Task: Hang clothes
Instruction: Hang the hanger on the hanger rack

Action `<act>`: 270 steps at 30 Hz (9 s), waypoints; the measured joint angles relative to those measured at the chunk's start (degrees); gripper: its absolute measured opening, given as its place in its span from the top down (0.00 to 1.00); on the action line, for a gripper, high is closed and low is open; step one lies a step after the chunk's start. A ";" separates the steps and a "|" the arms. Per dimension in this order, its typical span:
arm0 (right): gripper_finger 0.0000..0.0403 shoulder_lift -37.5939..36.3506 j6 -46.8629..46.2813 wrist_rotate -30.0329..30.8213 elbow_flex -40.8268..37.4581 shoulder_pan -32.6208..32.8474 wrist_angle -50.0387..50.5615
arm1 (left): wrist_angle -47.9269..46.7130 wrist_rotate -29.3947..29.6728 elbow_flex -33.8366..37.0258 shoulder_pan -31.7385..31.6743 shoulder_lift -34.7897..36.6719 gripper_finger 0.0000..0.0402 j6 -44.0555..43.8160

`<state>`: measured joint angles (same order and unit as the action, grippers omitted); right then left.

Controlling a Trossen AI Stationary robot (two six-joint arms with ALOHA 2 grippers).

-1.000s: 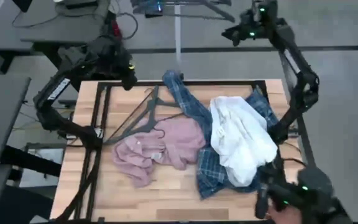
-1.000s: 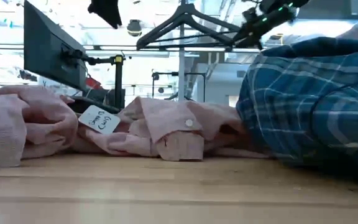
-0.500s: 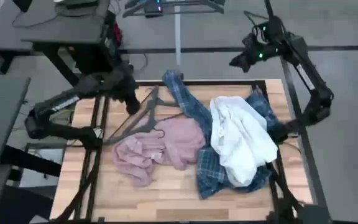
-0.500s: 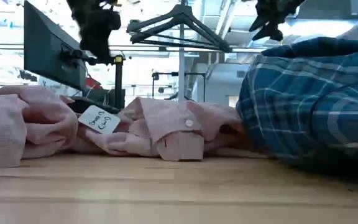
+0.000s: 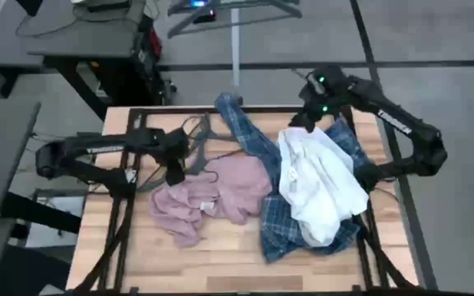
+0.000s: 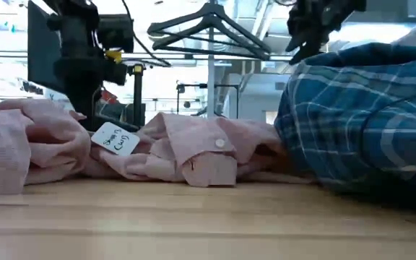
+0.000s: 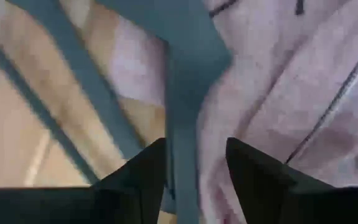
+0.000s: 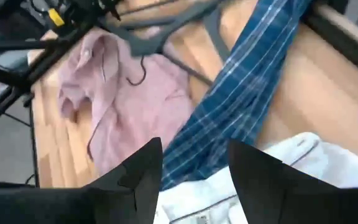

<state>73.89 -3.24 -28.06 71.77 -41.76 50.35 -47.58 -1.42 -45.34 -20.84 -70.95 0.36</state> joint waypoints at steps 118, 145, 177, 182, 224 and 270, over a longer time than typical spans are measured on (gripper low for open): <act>0.93 -0.76 9.11 -3.32 13.20 8.25 -6.58 | -9.17 -52.77 -32.99 -26.40 0.40 0.70 -0.69; 0.93 -3.35 1.89 -3.65 13.20 -11.16 -33.20 | -12.47 -18.13 -35.83 -34.21 5.32 0.69 7.28; 0.93 1.09 -7.26 2.35 13.22 -18.17 -63.19 | -13.89 -18.21 -35.85 -34.18 5.28 0.69 8.48; 0.88 1.16 -6.86 2.65 13.22 -18.27 -59.78 | -14.77 -18.21 -35.87 -34.18 5.28 0.69 8.53; 0.45 1.44 3.26 2.47 3.89 -10.70 -6.88 | 13.25 3.82 -3.43 -12.39 -9.00 0.69 -14.20; 0.45 1.38 -14.49 -5.96 3.30 -8.18 -17.73 | 1.94 36.64 -17.41 -11.34 8.88 0.88 3.16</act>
<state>75.26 -17.74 -34.02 75.07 -49.94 32.62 -45.64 35.21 -62.74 -32.18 -62.06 3.52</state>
